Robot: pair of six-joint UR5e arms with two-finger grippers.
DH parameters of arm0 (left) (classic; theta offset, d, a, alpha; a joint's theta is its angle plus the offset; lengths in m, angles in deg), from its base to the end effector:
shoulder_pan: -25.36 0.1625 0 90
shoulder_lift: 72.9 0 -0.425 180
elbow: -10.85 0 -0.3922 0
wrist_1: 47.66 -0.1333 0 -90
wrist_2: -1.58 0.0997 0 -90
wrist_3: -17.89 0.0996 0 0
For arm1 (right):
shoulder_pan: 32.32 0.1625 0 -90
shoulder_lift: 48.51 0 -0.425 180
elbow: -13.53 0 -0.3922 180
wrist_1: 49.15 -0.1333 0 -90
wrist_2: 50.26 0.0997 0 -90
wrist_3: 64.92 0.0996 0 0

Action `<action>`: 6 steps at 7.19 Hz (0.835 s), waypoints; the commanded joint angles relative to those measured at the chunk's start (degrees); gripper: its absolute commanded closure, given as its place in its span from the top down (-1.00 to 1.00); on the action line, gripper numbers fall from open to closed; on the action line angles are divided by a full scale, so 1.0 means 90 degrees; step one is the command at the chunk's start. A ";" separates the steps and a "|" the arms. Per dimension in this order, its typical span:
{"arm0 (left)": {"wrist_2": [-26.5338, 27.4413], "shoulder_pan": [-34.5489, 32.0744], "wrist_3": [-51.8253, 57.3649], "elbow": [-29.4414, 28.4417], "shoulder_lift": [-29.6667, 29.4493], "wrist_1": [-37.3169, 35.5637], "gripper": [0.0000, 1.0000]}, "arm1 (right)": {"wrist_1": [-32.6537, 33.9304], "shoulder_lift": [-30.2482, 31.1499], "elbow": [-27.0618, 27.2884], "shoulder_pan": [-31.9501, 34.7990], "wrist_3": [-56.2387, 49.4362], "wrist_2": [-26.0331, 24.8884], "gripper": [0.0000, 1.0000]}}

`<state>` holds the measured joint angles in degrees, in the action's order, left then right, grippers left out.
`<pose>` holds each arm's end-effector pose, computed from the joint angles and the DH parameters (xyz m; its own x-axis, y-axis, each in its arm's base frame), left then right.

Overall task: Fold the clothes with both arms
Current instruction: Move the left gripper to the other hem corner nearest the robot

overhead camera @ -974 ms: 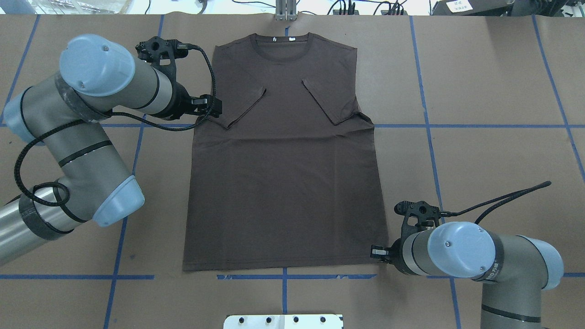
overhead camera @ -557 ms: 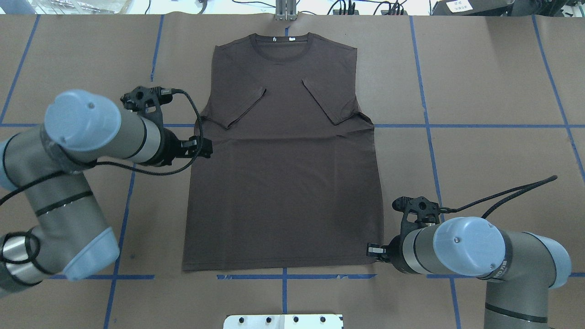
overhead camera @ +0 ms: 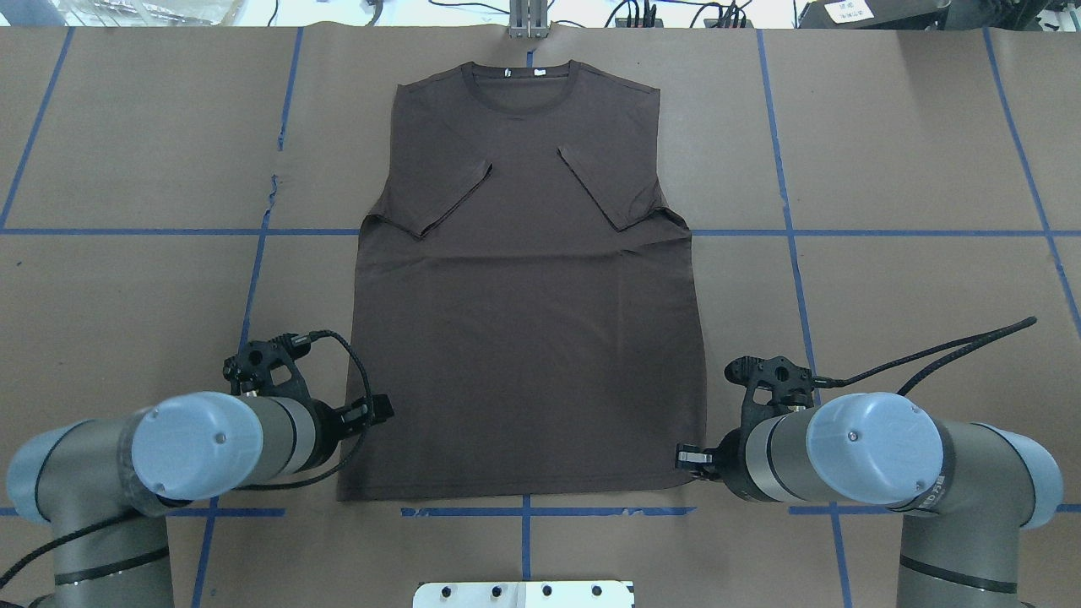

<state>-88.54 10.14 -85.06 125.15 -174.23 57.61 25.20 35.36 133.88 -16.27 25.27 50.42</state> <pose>0.4885 -0.2708 0.3362 0.5346 -0.3777 -0.7560 0.3907 0.9037 -0.1752 -0.4480 -0.2484 0.3333 0.5895 0.1730 0.7890 -0.1330 0.9843 -0.1164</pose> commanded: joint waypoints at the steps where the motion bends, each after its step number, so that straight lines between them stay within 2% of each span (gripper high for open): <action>1: 0.0170 0.0362 -0.0289 0.0014 0.0039 -0.0046 0.96 | 0.0001 -0.0003 0.0007 0.0042 -0.0001 0.0034 -1.00; 3: 0.0180 0.0558 -0.0299 -0.0092 0.0058 -0.0105 0.83 | 0.0001 -0.0003 0.0056 0.0090 -0.0001 0.0034 -1.00; 6: 0.0160 0.0548 -0.0328 -0.0064 0.0048 -0.0115 0.36 | 0.0011 0.0007 0.0066 0.0217 -0.0001 0.0160 -1.00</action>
<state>-87.06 15.05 -87.93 124.48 -173.80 56.62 25.28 35.35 134.39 -14.98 25.26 51.22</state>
